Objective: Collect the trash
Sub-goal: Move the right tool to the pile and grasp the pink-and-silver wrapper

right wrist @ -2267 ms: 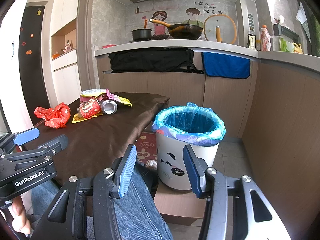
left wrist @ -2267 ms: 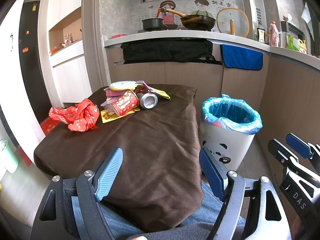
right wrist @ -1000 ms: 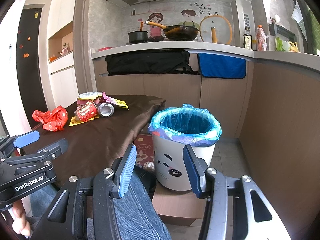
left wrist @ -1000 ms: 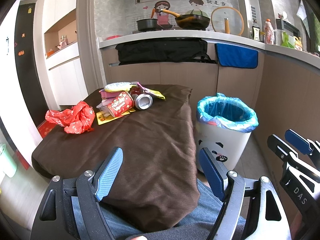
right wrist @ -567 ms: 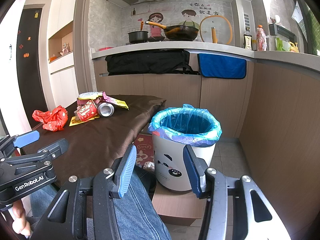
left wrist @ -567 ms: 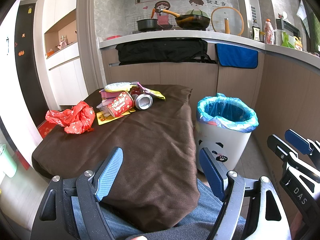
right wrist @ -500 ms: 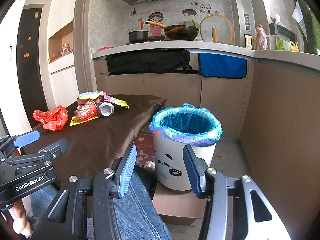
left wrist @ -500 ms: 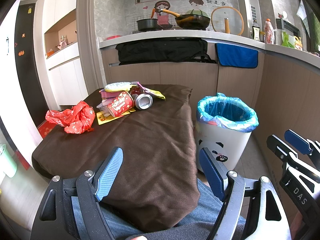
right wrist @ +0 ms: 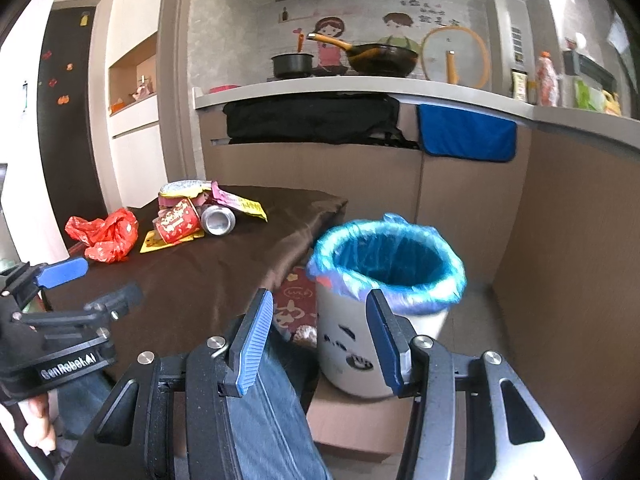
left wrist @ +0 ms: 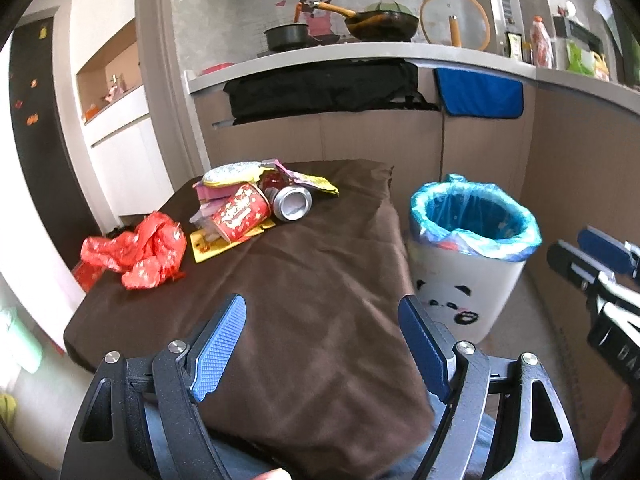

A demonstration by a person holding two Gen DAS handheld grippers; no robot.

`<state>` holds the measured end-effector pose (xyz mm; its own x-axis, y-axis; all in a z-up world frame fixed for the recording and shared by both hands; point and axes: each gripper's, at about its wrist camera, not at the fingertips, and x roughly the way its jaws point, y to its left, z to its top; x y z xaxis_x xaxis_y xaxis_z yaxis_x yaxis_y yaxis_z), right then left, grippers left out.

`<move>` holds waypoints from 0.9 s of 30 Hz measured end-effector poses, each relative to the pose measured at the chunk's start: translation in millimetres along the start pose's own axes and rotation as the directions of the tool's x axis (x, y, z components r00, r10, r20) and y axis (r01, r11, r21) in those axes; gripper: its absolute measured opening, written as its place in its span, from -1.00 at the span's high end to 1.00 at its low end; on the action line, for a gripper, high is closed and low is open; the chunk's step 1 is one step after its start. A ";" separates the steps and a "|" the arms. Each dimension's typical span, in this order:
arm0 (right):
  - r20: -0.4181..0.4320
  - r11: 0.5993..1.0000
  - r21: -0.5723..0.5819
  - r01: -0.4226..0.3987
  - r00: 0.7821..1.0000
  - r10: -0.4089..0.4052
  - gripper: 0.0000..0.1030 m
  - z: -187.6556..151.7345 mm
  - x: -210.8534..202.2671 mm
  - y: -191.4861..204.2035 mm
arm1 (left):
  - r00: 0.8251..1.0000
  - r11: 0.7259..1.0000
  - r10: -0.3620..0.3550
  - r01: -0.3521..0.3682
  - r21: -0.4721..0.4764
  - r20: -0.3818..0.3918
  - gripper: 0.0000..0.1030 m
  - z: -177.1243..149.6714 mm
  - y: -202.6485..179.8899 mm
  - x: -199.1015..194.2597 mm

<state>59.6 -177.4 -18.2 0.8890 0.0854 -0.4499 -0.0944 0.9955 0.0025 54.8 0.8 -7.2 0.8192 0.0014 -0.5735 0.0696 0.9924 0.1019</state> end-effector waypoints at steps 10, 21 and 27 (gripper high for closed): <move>-0.006 0.994 -0.068 -0.090 0.996 0.089 0.11 61.0 97.4 36.2 | 0.999 0.993 -0.038 0.038 -0.109 0.008 -0.53 43.5 65.3 84.4; -0.063 0.963 -0.144 -0.228 0.973 0.221 0.11 106.5 202.8 100.1 | 1.000 0.979 0.031 -0.031 -0.201 -0.003 -0.53 77.1 152.8 146.5; -0.147 0.940 -0.127 -0.318 0.943 0.299 0.11 117.6 258.6 126.5 | 0.999 0.968 0.048 -0.051 -0.247 -0.019 -0.53 76.7 176.1 158.8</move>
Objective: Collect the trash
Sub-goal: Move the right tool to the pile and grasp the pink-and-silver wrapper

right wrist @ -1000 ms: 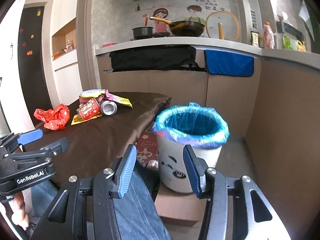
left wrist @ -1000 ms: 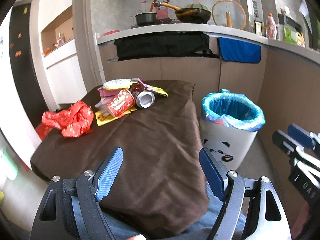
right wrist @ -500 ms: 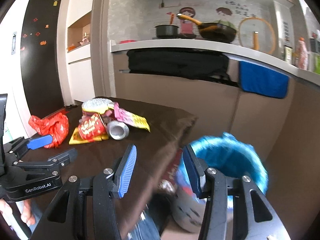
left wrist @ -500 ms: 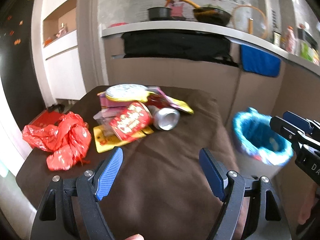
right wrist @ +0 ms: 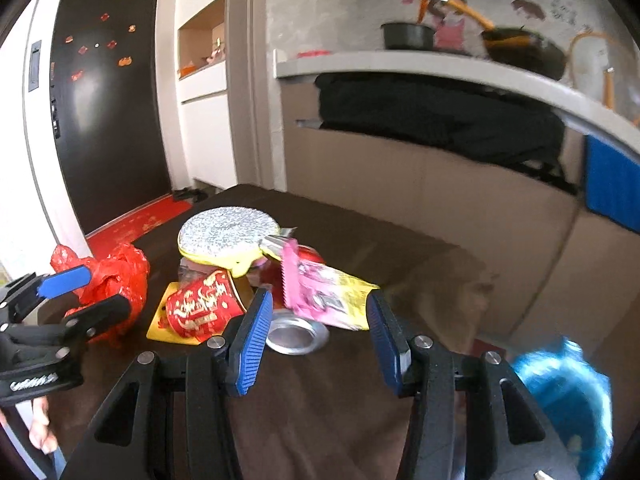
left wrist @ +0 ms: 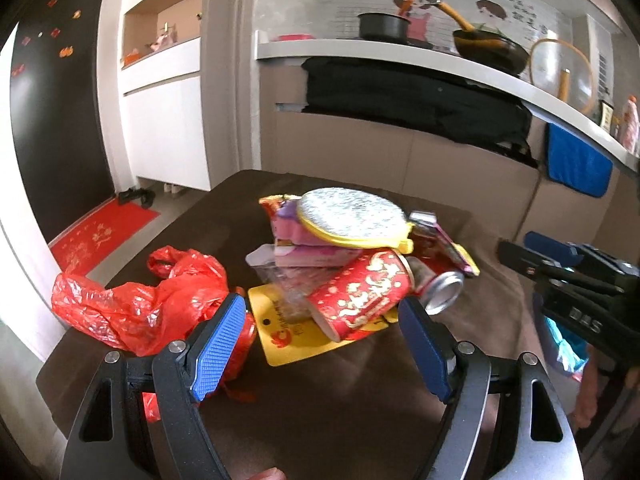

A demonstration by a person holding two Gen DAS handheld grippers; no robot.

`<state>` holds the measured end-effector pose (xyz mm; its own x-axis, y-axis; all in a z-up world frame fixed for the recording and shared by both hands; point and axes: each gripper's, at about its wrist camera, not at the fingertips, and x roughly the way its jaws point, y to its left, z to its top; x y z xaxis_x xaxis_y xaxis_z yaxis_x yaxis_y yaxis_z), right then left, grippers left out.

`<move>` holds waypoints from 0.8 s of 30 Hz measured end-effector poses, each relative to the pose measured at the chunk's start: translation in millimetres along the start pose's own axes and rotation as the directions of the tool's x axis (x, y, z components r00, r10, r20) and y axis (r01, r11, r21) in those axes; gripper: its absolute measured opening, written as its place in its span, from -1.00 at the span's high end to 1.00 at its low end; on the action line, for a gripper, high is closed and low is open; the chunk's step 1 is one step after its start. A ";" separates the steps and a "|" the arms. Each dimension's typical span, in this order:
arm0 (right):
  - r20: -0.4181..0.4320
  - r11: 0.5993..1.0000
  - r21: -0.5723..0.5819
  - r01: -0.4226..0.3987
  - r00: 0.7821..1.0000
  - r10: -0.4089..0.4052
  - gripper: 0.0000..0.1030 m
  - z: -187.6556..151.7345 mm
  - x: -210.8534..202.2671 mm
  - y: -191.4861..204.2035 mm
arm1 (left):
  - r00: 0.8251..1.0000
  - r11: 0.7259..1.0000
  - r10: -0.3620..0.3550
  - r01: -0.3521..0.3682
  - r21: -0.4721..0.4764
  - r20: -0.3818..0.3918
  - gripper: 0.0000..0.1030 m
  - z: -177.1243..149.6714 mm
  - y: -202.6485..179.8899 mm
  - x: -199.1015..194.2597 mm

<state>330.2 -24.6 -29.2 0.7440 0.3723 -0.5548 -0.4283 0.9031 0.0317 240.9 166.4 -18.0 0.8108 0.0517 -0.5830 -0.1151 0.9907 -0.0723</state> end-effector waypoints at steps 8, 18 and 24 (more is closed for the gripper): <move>-0.105 0.999 -0.028 -0.031 0.994 0.028 0.41 4.7 59.6 7.1 | 0.998 1.000 -0.027 0.026 -0.015 -0.060 -0.53 -7.4 2.6 24.8; -0.081 0.998 -0.059 -0.036 0.996 0.031 0.90 11.6 44.9 -2.2 | 0.996 1.000 -0.025 0.025 0.002 -0.087 -0.53 -6.5 -5.1 46.1; -0.039 0.998 -0.060 -0.022 0.999 0.019 0.91 17.0 15.8 -12.4 | 0.994 0.999 -0.054 0.054 -0.002 -0.094 -0.53 5.9 -9.9 55.9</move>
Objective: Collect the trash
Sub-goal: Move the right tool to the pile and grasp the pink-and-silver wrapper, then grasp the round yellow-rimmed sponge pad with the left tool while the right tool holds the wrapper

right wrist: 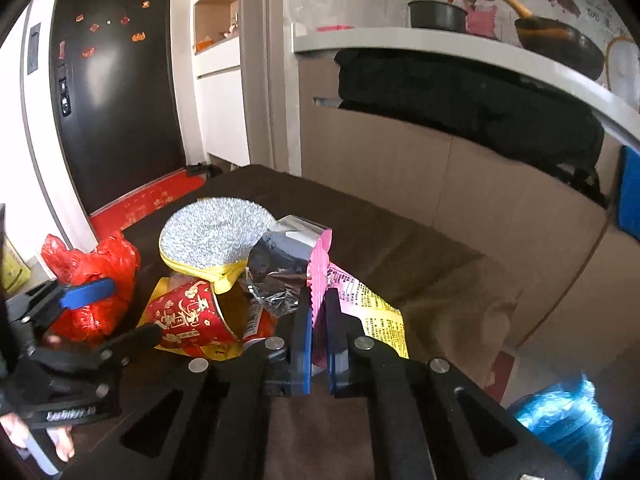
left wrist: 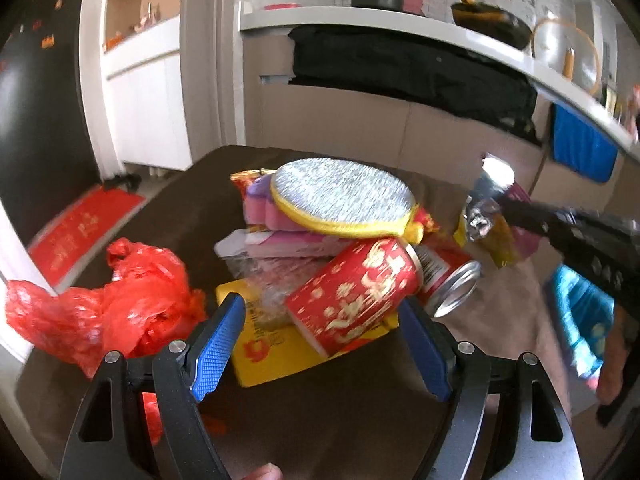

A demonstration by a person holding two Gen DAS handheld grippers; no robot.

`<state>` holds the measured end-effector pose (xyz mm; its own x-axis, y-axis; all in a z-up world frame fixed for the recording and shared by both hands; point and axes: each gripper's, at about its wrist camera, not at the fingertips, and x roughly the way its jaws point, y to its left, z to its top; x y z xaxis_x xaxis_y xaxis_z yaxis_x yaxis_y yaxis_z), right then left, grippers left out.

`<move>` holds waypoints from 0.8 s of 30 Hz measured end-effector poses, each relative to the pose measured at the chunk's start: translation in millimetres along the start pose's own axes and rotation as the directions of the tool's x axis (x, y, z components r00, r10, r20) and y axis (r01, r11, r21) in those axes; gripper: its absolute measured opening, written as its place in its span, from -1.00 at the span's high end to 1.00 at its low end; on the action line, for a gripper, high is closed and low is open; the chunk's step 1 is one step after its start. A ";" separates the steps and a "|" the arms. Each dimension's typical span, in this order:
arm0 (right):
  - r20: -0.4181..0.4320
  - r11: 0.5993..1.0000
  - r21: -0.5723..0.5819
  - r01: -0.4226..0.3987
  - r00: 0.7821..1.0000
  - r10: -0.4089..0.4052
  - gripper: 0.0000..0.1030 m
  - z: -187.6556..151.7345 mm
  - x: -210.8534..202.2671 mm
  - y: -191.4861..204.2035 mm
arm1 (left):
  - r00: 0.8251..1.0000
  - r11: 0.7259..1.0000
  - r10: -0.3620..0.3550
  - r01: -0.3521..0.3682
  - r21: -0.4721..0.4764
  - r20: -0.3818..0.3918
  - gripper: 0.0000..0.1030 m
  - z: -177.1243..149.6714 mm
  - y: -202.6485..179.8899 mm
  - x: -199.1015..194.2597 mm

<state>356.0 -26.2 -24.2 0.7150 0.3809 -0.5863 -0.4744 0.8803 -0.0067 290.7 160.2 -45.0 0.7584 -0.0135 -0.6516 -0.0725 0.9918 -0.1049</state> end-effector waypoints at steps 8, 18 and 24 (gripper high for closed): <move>0.016 1.000 0.024 0.018 1.000 -0.019 0.91 1.4 -11.1 -8.0 | 0.999 0.994 -0.020 0.014 -0.112 -0.051 -0.46 39.3 7.9 16.9; 0.015 0.998 0.062 0.027 1.000 -0.028 0.91 -2.4 -10.8 -9.5 | 0.989 0.970 -0.067 0.034 -0.242 -0.131 -0.23 73.1 15.8 52.7; 0.015 0.997 0.070 0.038 0.999 -0.039 0.91 -3.2 -14.2 -13.9 | 0.987 0.963 -0.064 0.022 -0.270 -0.150 0.11 81.6 17.8 63.7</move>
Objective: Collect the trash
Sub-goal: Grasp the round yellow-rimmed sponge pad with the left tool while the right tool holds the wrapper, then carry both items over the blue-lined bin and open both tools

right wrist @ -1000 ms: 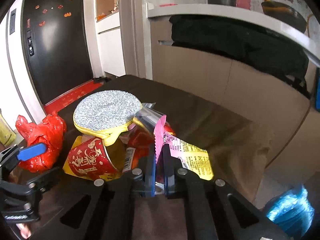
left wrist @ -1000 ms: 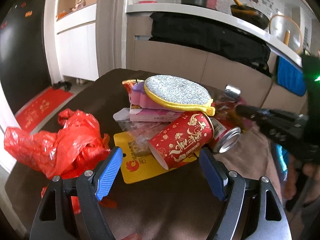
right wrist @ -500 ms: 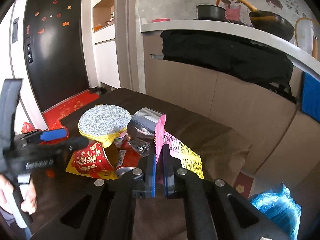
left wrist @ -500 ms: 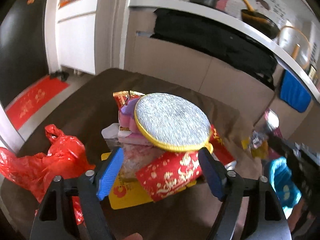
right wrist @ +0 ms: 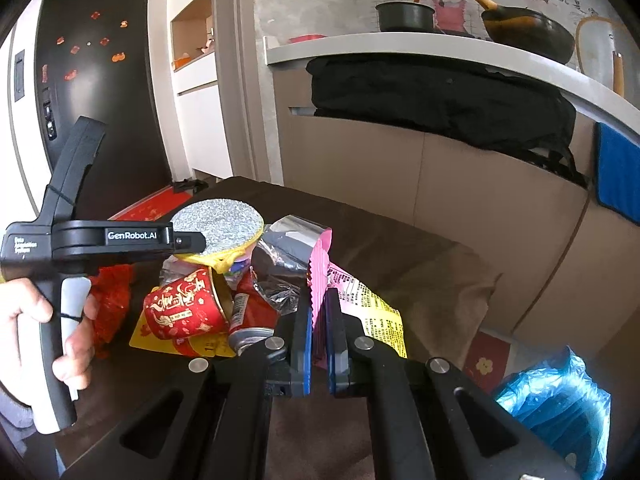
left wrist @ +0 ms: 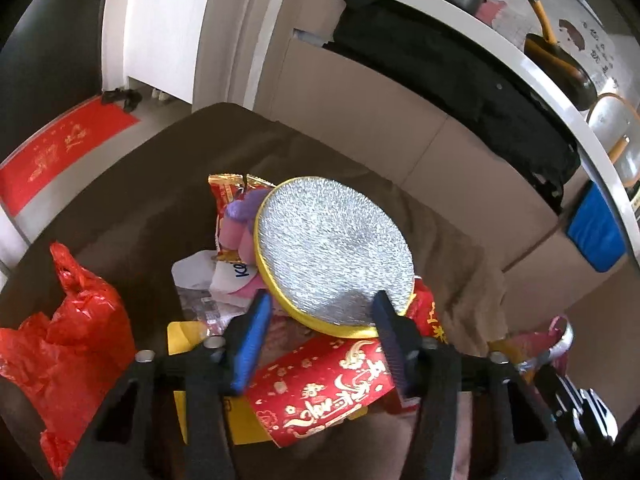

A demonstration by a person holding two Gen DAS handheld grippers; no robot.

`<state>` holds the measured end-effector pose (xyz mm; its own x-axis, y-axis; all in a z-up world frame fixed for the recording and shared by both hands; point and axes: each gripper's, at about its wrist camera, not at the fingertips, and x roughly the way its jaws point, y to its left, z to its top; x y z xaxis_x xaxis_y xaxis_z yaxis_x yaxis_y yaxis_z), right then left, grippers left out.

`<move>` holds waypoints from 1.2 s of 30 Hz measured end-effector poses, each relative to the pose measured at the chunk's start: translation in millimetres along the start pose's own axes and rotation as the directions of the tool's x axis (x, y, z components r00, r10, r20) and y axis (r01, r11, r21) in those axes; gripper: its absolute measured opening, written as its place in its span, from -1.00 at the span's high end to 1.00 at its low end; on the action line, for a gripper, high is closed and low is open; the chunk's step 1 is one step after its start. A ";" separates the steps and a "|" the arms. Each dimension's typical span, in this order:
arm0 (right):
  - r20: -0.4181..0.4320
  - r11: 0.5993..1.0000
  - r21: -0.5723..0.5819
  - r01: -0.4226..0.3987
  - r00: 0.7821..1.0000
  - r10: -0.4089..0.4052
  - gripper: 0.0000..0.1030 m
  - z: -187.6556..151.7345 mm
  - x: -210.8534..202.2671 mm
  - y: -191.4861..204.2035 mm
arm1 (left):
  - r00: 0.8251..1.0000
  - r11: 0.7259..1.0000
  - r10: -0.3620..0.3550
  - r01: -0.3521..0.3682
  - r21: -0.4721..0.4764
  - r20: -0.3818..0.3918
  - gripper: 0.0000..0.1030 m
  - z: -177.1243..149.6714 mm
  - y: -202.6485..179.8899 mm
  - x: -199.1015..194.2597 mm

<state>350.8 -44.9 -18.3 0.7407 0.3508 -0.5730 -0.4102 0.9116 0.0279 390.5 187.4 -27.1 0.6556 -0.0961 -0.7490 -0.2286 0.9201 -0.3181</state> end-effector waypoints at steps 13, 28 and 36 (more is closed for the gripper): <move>0.069 1.000 -0.025 -0.004 0.998 0.005 0.91 17.3 -38.0 6.9 | 0.994 0.993 0.008 -0.021 0.117 0.110 0.78 1.4 -17.2 -48.2; 0.226 0.999 0.009 0.053 0.973 -0.054 0.91 28.5 -137.9 -29.3 | 0.960 0.933 -0.118 0.019 0.360 0.255 0.79 -23.7 -124.3 -156.1; 0.226 0.978 0.101 0.182 0.953 -0.200 0.91 -0.6 -187.7 -105.5 | 0.954 0.869 -0.256 0.159 0.469 0.152 0.79 -57.5 -213.4 -149.9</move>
<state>254.7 -207.0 85.8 0.9086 0.2001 -0.3667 -0.2129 0.9771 0.0057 299.7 -16.4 119.7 0.7941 -0.2697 -0.5447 0.2426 0.9623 -0.1229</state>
